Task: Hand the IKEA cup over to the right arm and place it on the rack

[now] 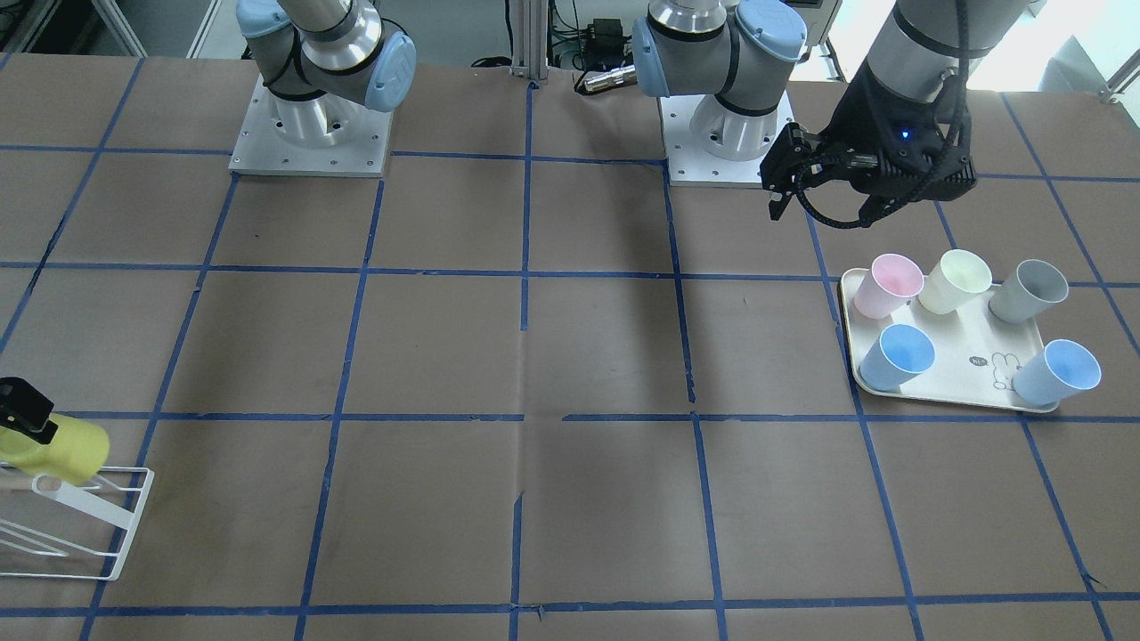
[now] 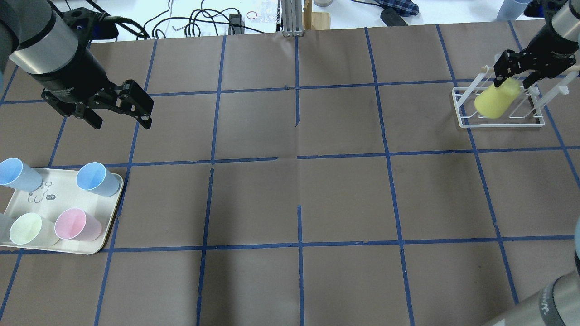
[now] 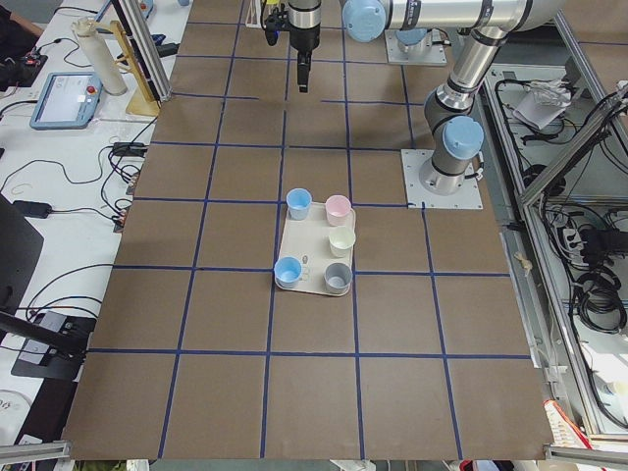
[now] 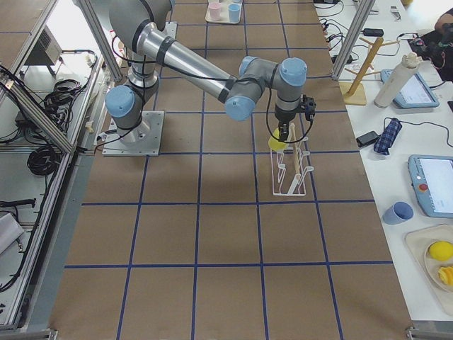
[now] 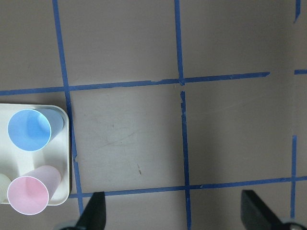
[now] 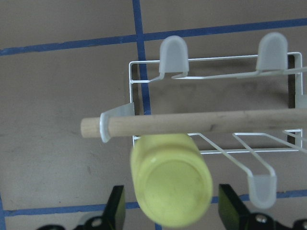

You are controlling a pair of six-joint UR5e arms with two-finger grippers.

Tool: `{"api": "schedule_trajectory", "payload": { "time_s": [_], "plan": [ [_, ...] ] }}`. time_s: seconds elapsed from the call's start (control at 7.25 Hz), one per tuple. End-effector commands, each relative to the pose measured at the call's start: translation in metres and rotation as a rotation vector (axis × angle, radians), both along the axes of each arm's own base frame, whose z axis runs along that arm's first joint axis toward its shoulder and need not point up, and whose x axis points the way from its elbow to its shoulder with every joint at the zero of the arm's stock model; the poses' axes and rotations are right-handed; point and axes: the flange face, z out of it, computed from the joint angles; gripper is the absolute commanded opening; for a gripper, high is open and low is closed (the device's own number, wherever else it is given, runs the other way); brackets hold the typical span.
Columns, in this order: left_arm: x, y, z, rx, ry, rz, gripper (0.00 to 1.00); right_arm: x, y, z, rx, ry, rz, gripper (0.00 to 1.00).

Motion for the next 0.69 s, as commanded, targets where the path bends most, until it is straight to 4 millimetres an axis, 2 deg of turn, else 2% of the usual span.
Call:
{"api": "schedule_trajectory", "payload": {
  "time_s": [0.0,0.14,0.28,0.41,0.55],
  "plan": [
    [0.000,0.004,-0.004,0.000,-0.004,-0.004,1.00,0.001,-0.003,0.011,-0.015,0.006,0.003,1.00],
    [0.002,0.004,-0.001,-0.006,-0.007,-0.004,1.00,0.015,-0.002,0.030,-0.025,0.012,0.022,1.00],
    [0.004,0.003,0.002,-0.012,-0.005,0.002,1.00,0.047,0.009,0.062,-0.017,0.019,0.059,1.00],
    [0.002,-0.003,0.002,-0.016,0.000,0.008,1.00,0.080,0.023,0.085,0.002,0.002,0.068,1.00],
    [0.003,0.003,-0.002,-0.010,-0.002,-0.001,1.00,0.115,0.038,0.109,0.005,0.003,0.112,1.00]
  ]
}}
